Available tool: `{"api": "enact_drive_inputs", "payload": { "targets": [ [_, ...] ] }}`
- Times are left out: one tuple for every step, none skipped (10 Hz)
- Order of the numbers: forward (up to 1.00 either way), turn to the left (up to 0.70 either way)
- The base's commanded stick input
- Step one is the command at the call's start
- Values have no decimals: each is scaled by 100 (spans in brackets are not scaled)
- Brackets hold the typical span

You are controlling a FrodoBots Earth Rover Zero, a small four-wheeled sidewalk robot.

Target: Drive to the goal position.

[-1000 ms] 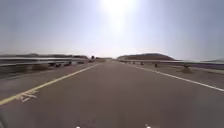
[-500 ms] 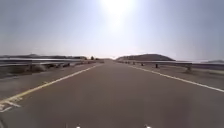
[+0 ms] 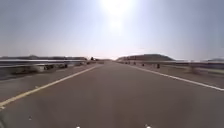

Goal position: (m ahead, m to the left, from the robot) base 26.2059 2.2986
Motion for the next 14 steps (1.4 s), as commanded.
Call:
{"api": "enact_drive_inputs", "payload": {
  "targets": [
    [70, 0],
    [70, 0],
    [70, 0],
    [70, 0],
    [70, 0],
    [70, 0],
    [70, 0],
    [70, 0],
    [70, 0],
    [70, 0],
    [70, 0],
    [70, 0],
    [70, 0],
    [70, 0]
  ]
}}
